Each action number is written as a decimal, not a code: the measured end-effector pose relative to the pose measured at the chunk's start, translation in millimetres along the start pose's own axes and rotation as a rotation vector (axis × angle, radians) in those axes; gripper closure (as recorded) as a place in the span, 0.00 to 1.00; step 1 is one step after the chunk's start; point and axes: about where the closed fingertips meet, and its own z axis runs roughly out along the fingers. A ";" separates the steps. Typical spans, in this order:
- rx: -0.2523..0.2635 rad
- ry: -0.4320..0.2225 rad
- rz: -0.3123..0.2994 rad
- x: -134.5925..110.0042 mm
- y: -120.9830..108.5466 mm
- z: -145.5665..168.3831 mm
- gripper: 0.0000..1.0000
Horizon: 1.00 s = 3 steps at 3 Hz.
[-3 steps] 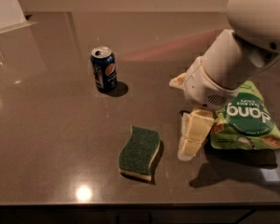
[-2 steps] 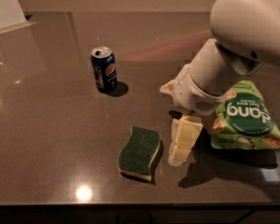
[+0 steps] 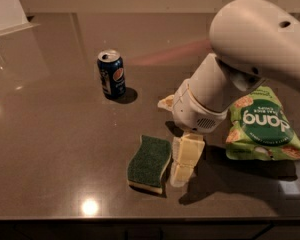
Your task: Pick sponge
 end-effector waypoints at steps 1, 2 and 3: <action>-0.021 -0.016 -0.041 -8.2 5.4 9.4 0.00; -0.035 -0.020 -0.072 -12.6 9.6 14.5 0.18; -0.044 -0.021 -0.082 -13.2 11.8 16.1 0.42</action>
Offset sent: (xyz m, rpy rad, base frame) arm -0.0144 0.0219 -0.0141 0.0205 0.0077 0.1180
